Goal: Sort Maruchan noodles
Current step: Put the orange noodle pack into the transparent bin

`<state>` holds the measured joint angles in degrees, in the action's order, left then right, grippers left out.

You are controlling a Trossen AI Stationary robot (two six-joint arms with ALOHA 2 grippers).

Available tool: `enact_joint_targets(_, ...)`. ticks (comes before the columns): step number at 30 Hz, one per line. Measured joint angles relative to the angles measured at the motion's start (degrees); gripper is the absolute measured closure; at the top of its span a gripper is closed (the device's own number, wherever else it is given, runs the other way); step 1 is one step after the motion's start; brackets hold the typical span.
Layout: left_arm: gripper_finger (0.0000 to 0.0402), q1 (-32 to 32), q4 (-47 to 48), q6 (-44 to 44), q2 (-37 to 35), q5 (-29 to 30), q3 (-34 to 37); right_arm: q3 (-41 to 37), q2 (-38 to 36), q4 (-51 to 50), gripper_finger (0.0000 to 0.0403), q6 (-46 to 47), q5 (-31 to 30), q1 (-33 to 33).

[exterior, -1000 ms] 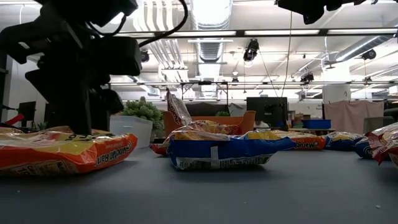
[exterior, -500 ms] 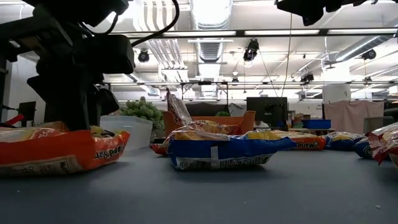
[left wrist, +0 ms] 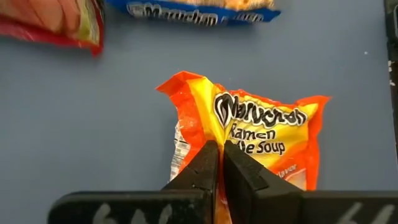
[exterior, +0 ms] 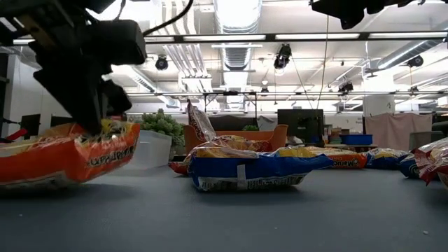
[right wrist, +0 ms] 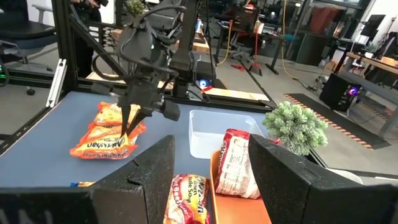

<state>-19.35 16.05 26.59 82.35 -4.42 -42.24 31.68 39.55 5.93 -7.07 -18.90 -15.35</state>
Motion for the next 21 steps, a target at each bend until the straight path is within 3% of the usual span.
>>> enact_joint_targets(16, 0.0401, 0.00, 9.69, -2.23, -18.64, 14.52, -0.13, 0.00, 0.00, -0.06, 0.0209, 0.02, -0.13, 0.00)
enact_joint_targets(21, 0.0401, 0.00, 10.15, -3.51, -21.64, 17.12, -0.15, 0.00, 0.00, -0.06, 0.0209, 0.02, -0.15, 0.00)
